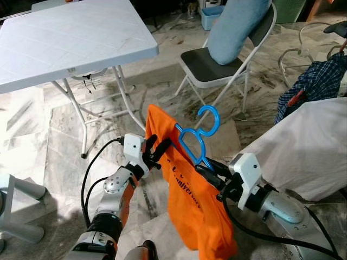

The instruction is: Hang hanger

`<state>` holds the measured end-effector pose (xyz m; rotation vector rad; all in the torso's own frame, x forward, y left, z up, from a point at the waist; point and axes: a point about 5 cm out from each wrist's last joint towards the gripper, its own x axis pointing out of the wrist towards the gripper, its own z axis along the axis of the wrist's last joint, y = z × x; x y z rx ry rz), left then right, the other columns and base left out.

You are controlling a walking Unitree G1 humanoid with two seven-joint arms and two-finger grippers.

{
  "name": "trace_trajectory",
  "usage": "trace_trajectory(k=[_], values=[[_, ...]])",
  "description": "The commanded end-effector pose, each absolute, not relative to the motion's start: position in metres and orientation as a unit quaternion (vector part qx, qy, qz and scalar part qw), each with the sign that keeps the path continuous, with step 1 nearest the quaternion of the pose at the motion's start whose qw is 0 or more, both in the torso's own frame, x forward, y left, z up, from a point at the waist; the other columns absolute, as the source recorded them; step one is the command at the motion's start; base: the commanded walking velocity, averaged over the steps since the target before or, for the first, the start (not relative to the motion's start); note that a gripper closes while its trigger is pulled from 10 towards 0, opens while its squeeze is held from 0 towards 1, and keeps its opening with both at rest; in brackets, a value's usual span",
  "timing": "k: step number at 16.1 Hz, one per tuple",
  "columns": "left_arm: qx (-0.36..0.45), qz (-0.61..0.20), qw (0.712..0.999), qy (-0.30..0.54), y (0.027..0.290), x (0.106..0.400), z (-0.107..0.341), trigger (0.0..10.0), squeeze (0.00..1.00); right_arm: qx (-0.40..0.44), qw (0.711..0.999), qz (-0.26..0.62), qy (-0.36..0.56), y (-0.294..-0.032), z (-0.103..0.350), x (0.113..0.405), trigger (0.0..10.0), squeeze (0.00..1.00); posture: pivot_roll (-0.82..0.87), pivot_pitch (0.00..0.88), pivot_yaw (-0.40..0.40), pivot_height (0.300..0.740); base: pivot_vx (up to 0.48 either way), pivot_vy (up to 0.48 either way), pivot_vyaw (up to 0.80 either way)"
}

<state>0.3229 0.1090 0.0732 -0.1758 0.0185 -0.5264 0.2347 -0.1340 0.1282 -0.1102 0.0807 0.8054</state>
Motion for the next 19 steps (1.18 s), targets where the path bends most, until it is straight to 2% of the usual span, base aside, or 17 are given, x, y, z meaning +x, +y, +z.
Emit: trace_trajectory(k=[1, 8, 11, 14, 19], values=[[-0.078, -0.238, 0.968, 0.018, 0.120, 0.324, 0.070, 0.0, 0.00, -0.057, 0.915, 0.399, 0.012, -0.129, 0.139, 0.233, 10.0, 0.00, -0.24, 0.154, 0.092, 0.740, 0.000, 0.000, 0.00], [-0.037, -0.163, 0.986, -0.023, 0.140, 0.338, 0.087, 0.0, 0.00, -0.079, 0.915, 0.393, 0.053, -0.139, 0.120, 0.230, 10.0, 0.00, -0.24, 0.148, 0.085, 0.740, 0.000, 0.000, 0.00], [-0.013, -0.125, 0.991, -0.035, 0.153, 0.345, 0.095, 0.0, 0.00, -0.112, 0.904, 0.403, 0.089, -0.150, 0.109, 0.225, 10.0, 0.00, -0.24, 0.145, 0.086, 0.740, 0.000, 0.000, 0.00], [0.002, -0.099, 0.994, -0.039, 0.164, 0.350, 0.101, 0.0, 0.00, -0.138, 0.891, 0.407, 0.146, -0.178, 0.095, 0.207, 10.0, 0.00, -0.25, 0.145, 0.084, 0.740, 0.000, 0.000, 0.00], [0.013, -0.083, 0.996, -0.025, 0.171, 0.350, 0.097, 0.0, 0.00, -0.103, 0.888, 0.415, 0.167, -0.205, 0.110, 0.183, 10.0, 0.00, -0.26, 0.160, 0.093, 0.740, 0.000, 0.000, 0.00]])
